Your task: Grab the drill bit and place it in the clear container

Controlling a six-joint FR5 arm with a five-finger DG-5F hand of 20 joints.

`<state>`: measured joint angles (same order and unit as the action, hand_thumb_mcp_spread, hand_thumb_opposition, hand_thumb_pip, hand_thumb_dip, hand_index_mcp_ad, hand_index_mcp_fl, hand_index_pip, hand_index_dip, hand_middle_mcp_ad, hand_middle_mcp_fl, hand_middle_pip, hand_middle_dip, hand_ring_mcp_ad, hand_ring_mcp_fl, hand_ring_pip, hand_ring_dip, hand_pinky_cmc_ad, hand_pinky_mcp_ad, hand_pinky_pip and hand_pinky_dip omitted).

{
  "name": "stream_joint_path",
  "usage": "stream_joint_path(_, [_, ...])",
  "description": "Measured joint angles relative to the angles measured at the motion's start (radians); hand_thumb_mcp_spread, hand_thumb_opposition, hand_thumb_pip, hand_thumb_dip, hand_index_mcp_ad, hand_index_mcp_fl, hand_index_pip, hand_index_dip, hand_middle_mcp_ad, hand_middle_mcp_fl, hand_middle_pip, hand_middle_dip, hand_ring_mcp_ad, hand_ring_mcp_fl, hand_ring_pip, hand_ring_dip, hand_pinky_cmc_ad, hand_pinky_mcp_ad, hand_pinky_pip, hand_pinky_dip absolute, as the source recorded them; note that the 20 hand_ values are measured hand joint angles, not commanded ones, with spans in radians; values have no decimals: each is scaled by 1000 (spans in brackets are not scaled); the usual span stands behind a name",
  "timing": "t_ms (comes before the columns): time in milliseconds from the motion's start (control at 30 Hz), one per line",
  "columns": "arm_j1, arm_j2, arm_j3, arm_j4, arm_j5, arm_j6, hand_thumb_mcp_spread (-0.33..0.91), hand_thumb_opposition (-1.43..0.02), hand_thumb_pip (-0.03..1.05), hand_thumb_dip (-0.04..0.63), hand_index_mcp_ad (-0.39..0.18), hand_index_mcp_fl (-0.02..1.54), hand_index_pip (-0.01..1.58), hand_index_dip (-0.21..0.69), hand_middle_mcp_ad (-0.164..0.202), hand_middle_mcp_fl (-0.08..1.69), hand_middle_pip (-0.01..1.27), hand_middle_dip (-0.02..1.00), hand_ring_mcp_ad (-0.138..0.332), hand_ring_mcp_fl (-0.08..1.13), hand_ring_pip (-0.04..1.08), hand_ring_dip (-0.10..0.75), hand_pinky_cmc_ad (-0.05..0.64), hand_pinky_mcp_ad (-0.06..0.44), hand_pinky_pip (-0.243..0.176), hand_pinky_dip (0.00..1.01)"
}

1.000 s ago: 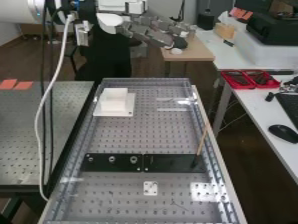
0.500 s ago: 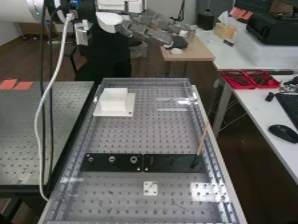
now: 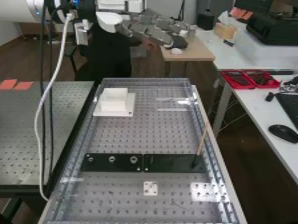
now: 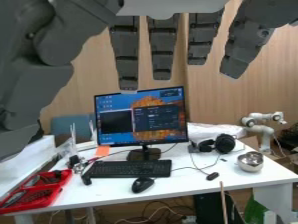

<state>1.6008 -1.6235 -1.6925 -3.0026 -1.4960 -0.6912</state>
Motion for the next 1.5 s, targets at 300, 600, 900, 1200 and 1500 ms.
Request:
stream_joint_path(300, [-3,-2,-2,5,-5,-1,340,-670,195,59,-70,428,56,314,84,185,129,202,176,17,113,54,480,314,-89,152])
stream_joint_path(600, [-7,-2,-4,11,-16,-3,340,-670,195,59,-70,428,56,314,84,185,129,202,176,17,113,54,476,311,-89,152])
stream_joint_path(900, [-7,1,-7,11,-17,-3,340,-670,195,59,-70,424,56,314,84,185,129,202,176,17,113,54,476,314,-89,152])
stream_joint_path(1200, [-7,8,-11,10,-18,-3,340,-670,195,59,-70,428,56,314,84,185,129,202,176,17,113,54,476,314,-89,152])
stream_joint_path(1500, [-7,12,-18,14,-19,-3,340,-670,195,59,-70,428,56,314,84,182,129,202,176,17,113,54,476,314,-89,152])
